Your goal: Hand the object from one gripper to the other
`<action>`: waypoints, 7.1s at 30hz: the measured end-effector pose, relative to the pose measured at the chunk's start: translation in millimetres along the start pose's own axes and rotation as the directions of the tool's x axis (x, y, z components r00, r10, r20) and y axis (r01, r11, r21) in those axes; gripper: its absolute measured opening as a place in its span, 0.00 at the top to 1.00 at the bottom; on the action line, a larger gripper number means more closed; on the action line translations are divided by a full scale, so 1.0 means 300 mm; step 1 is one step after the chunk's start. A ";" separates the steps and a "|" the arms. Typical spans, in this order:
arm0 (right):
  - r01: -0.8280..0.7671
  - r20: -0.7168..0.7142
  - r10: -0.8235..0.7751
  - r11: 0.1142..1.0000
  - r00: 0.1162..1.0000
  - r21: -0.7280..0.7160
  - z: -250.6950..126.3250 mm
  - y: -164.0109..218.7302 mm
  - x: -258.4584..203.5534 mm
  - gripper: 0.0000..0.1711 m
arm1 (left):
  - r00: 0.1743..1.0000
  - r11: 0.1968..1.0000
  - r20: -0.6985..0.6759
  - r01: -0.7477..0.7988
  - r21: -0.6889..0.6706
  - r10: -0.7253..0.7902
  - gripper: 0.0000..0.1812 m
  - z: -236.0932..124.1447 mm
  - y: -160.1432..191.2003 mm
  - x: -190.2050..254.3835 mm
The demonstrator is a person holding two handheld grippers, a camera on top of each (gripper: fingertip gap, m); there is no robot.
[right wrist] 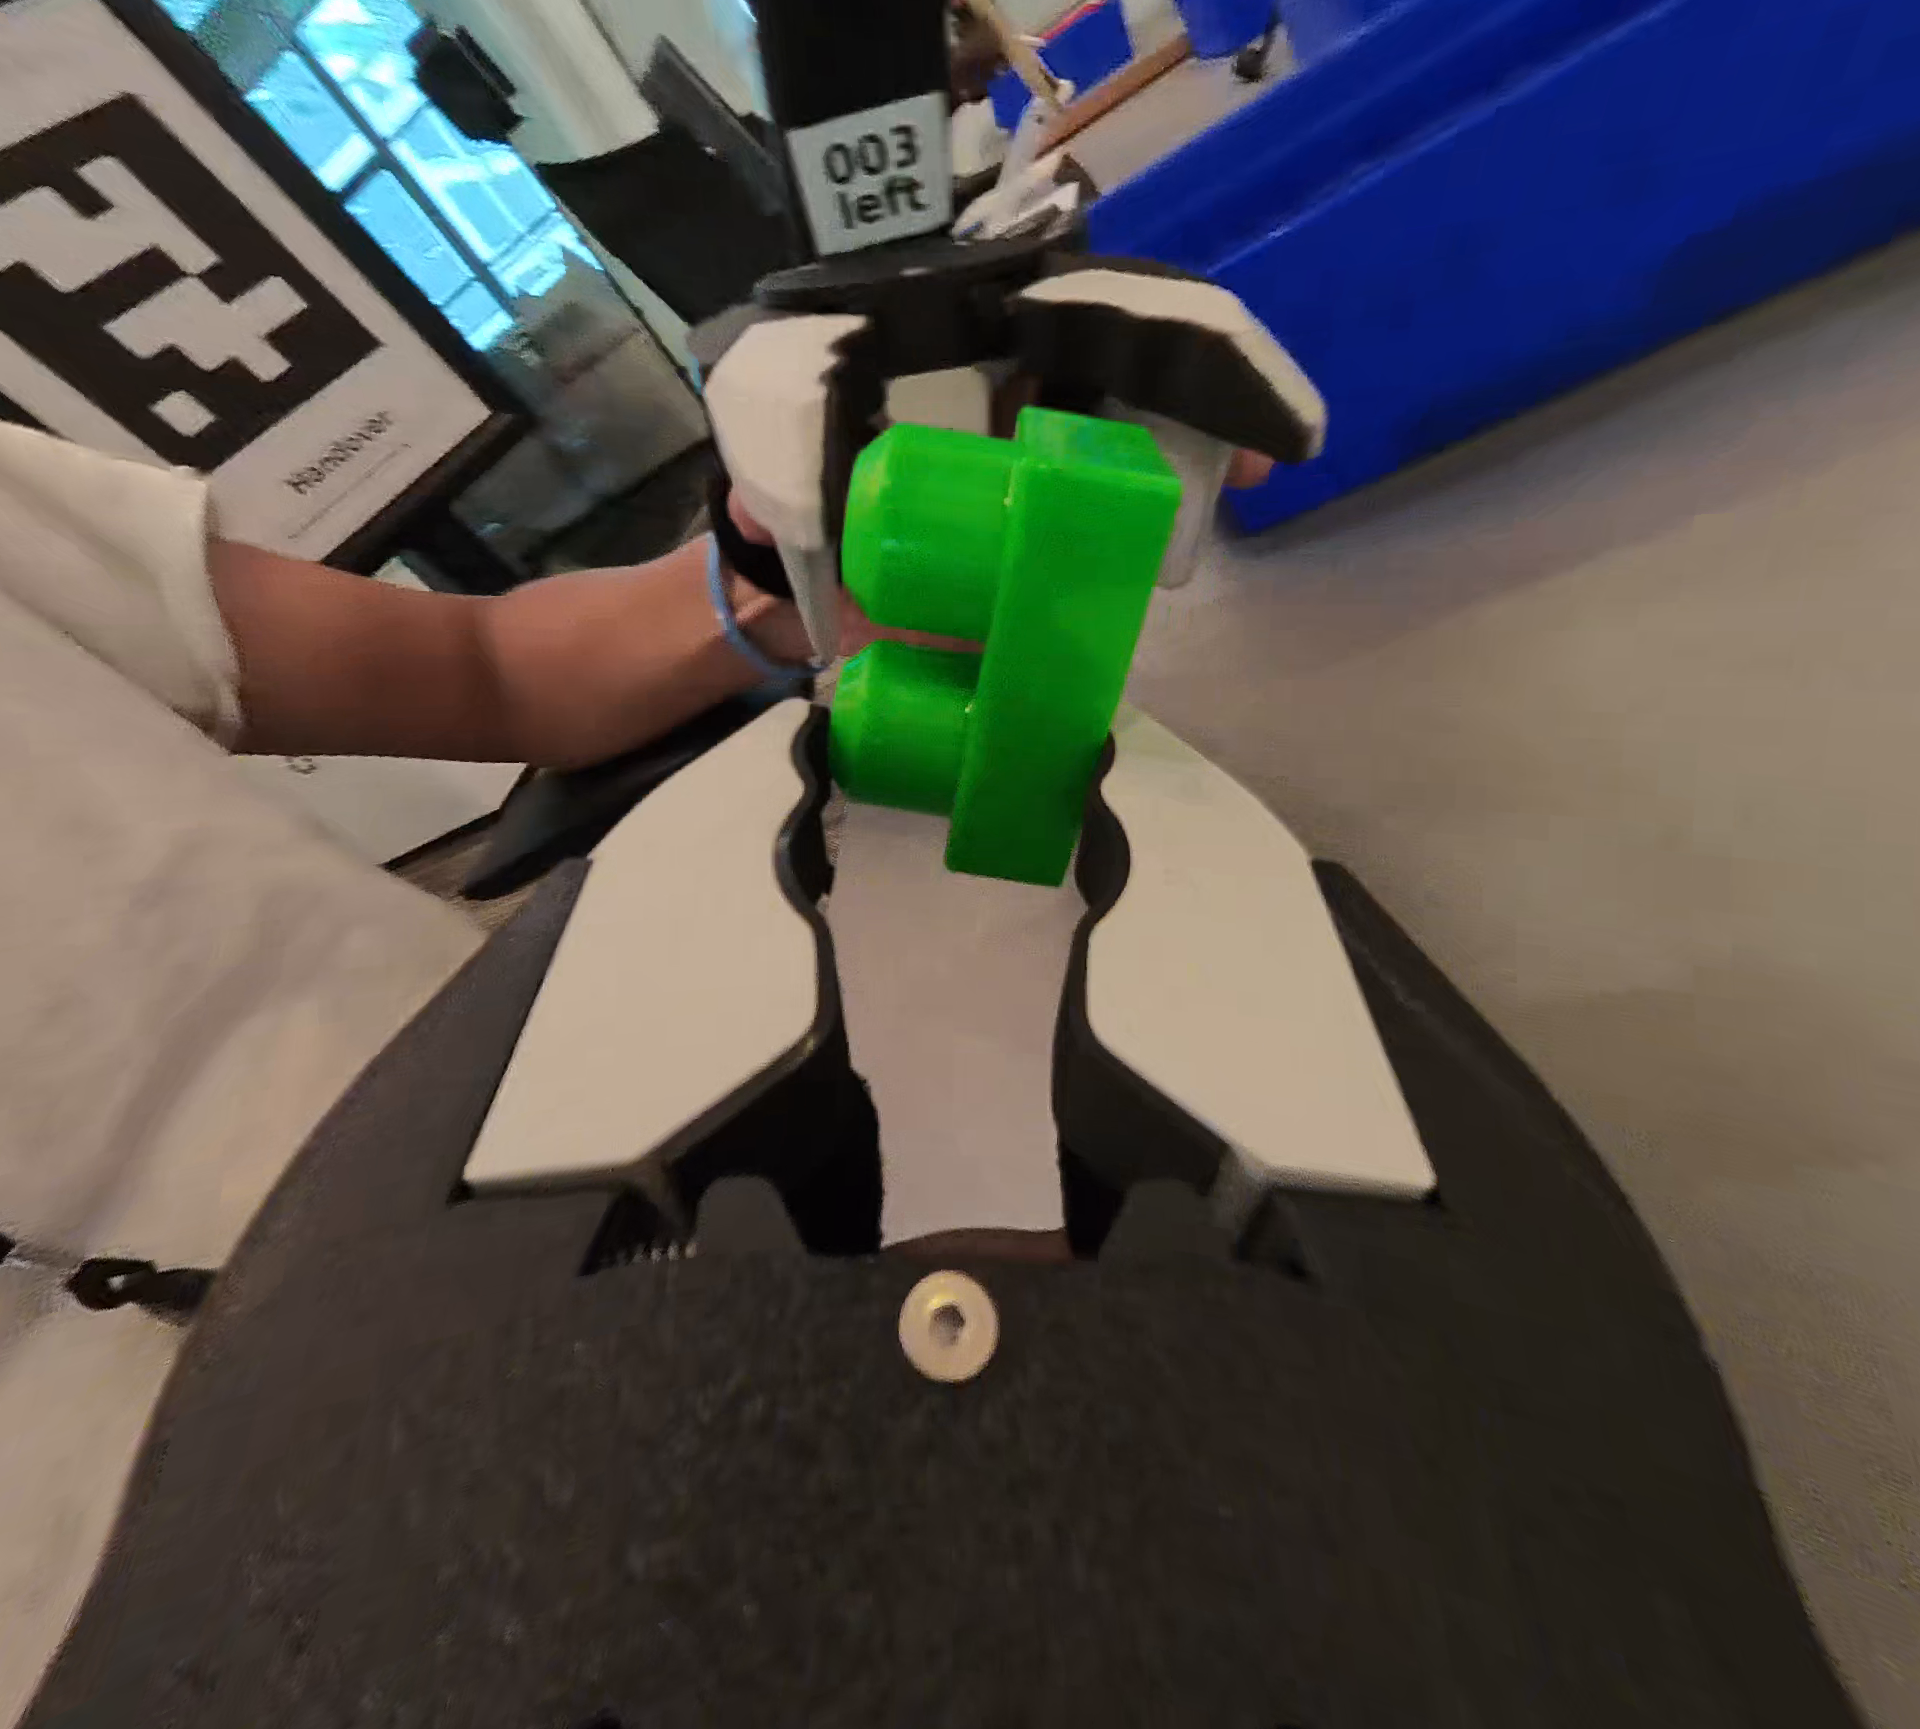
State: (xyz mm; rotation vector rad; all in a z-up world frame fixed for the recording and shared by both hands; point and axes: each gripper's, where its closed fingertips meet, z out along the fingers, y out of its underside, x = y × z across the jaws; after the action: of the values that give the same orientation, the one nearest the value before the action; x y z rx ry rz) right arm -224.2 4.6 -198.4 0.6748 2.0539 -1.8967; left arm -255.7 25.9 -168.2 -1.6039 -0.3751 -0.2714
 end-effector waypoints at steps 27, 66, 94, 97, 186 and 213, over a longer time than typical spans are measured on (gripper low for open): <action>0.703 -0.745 -0.542 0.697 0.388 -0.141 -0.047 -0.114 0.122 0.62 | 0.861 0.826 0.028 0.477 0.301 -0.508 0.74 -0.047 -0.066 -0.116; 0.021 -0.012 -0.021 1.000 1.000 0.022 -0.053 -0.002 0.036 0.79 | 0.982 0.996 -0.187 0.015 -0.085 -0.030 0.77 -0.003 0.082 0.020; 0.019 -0.630 0.116 0.979 0.768 0.203 -0.099 -0.085 0.276 0.53 | 0.778 0.849 0.379 -0.359 -0.387 0.502 0.80 -0.006 0.101 -0.205; 0.009 -0.648 0.126 0.980 0.751 0.201 -0.081 -0.087 0.270 0.53 | 0.714 0.792 0.379 -0.418 -0.445 0.589 0.80 0.005 0.107 -0.199; 0.218 -0.584 -0.218 0.973 0.781 -0.072 -0.316 -0.024 0.044 0.63 | 0.892 0.938 0.366 -0.150 -0.313 0.265 0.71 -0.048 0.241 -0.022; 0.057 -0.624 -0.028 0.998 0.781 0.027 -0.365 0.137 0.162 0.73 | 0.846 0.550 0.324 0.044 -0.834 0.424 0.78 -0.643 0.064 -0.897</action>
State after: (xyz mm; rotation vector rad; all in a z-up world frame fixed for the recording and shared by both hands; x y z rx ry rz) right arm -232.5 121.8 -245.7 1.4476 2.4077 -1.9151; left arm -484.2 -187.4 -278.8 -2.6675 -0.4863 0.2177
